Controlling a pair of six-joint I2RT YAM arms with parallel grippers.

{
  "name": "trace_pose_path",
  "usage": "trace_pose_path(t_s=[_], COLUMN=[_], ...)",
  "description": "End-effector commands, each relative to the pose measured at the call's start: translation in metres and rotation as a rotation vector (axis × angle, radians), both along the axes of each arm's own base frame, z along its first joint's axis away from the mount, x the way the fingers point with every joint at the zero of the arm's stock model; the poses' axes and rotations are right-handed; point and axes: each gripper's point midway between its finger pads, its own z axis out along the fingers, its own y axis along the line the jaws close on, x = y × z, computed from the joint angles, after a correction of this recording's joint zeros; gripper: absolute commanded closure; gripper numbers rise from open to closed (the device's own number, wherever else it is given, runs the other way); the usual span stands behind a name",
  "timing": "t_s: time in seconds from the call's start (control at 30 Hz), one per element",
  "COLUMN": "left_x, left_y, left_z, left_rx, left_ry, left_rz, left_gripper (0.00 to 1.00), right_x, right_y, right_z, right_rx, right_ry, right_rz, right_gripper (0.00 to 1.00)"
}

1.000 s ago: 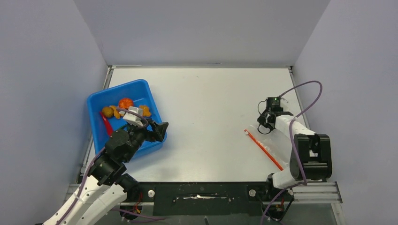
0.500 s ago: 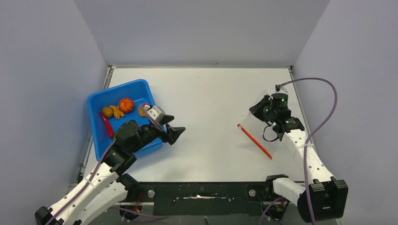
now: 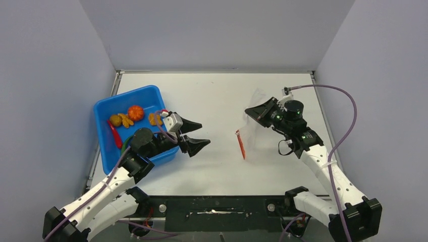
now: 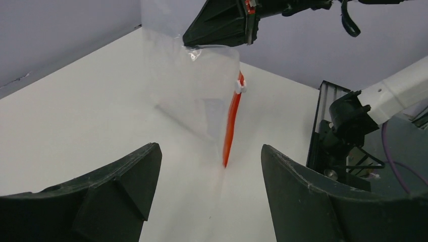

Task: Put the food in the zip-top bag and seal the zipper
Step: Open the zipper of the food storage bag.

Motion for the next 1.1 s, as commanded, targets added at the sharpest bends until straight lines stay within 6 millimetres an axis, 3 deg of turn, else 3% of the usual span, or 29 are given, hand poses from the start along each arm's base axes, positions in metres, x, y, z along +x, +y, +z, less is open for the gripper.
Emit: trace_pose_path(t_s=[0.0, 0.23, 0.37, 0.57, 0.73, 1.07], left_x=[-0.008, 0.000, 0.000, -0.007, 0.012, 0.026], left_y=[-0.011, -0.017, -0.019, -0.031, -0.034, -0.043], left_z=[0.023, -0.003, -0.009, -0.019, -0.031, -0.046], left_rx=[-0.115, -0.062, -0.068, -0.083, -0.042, 0.008], left_ry=[-0.068, -0.043, -0.023, 0.001, 0.000, -0.049], left_rz=[-0.073, -0.055, -0.049, -0.086, 0.037, 0.127], left_gripper=[0.28, 0.33, 0.35, 0.35, 0.39, 0.44], right_x=[0.005, 0.000, -0.003, -0.002, -0.001, -0.002], right_y=[0.036, 0.066, 0.075, 0.075, 0.076, 0.075], right_z=[0.060, 0.093, 0.095, 0.097, 0.102, 0.102], right_rx=[0.196, 0.284, 0.296, 0.310, 0.311, 0.308], right_ry=[-0.109, -0.152, -0.132, -0.122, -0.131, -0.131], right_rz=[0.026, 0.041, 0.042, 0.018, 0.012, 0.005], right_gripper=[1.00, 1.00, 1.00, 1.00, 1.00, 1.00])
